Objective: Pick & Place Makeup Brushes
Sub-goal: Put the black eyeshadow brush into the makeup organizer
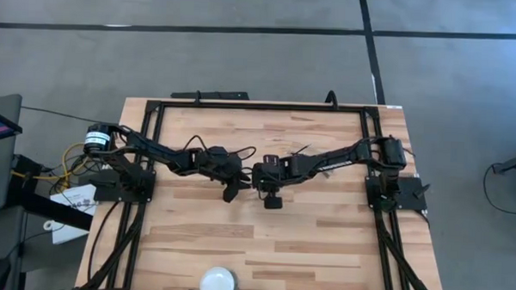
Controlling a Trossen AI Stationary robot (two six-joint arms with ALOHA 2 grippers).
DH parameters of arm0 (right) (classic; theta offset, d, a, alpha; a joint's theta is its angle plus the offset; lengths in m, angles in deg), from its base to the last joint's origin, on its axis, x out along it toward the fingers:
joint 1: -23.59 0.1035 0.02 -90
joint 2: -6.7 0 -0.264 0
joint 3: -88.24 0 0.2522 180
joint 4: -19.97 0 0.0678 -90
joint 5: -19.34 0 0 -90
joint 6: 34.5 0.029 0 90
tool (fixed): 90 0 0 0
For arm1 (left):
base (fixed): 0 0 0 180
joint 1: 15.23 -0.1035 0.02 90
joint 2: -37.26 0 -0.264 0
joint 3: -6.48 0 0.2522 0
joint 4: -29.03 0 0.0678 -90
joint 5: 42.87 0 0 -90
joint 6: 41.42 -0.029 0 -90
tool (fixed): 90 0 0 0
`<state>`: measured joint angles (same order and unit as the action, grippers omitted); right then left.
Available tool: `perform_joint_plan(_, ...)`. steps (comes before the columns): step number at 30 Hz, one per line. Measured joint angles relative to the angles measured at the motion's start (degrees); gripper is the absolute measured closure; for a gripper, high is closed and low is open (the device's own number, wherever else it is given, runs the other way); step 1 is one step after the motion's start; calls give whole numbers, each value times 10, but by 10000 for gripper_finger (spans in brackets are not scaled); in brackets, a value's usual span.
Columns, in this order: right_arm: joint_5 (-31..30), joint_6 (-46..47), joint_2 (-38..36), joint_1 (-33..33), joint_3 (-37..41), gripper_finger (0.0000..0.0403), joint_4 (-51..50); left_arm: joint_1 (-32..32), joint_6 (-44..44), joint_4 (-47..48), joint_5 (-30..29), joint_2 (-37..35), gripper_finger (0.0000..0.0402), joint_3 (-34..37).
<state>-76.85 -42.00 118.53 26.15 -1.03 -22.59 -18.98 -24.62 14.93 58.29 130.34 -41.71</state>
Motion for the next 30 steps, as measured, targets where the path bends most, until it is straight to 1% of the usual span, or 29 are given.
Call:
perform_joint_plan(4,-1,0,0,-1,0,399,4,0,0,1,0,0,258,0)
perform_joint_plan(7,-1,0,0,-1,0,398,13,0,0,7,0,0,267,0)
perform_joint_plan(19,-1,0,0,-1,0,398,22,0,0,8,-1,0,336,0)
perform_joint_plan(27,0,2,0,0,0,396,25,0,-3,11,-29,0,383,1)
perform_joint_plan(30,-3,5,0,3,0,387,29,0,-18,11,-38,0,386,1)
